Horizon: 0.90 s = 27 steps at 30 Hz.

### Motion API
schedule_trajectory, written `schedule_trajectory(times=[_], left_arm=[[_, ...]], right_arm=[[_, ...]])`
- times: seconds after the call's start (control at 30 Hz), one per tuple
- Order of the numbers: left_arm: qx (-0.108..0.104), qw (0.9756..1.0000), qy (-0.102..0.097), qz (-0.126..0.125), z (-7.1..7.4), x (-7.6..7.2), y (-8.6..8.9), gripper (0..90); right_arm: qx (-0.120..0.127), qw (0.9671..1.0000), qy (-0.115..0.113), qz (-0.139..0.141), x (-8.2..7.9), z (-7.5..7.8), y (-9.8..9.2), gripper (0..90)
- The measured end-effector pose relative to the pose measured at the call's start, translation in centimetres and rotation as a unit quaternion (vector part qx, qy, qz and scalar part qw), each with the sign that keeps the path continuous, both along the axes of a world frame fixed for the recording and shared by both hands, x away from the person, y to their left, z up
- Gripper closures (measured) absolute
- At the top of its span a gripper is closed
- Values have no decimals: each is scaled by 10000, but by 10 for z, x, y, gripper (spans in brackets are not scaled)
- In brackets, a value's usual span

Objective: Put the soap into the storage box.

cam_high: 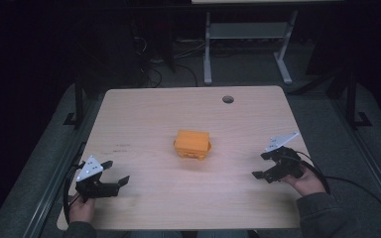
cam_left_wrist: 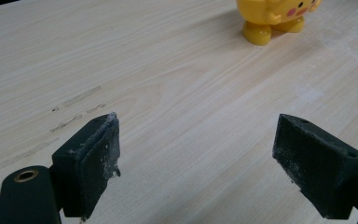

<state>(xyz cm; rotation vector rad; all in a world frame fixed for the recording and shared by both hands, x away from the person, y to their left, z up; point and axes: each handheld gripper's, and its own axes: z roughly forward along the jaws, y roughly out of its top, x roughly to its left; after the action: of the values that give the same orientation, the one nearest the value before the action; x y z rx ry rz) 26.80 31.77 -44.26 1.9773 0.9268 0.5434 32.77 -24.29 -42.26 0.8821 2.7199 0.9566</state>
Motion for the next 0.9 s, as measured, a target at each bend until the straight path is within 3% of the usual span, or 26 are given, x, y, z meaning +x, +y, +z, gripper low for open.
schedule_trajectory(times=[0.63, 0.9], left_arm=[[-18, 10000, -22, 47, -2, -1, -3, 143], [-24, 10000, -32, 33, -2, -2, -3, 143]], right_arm=[[313, 9988, -138, -342, -45, -31, -35, 191], [378, 9977, -349, -447, -65, -32, -42, 192]])
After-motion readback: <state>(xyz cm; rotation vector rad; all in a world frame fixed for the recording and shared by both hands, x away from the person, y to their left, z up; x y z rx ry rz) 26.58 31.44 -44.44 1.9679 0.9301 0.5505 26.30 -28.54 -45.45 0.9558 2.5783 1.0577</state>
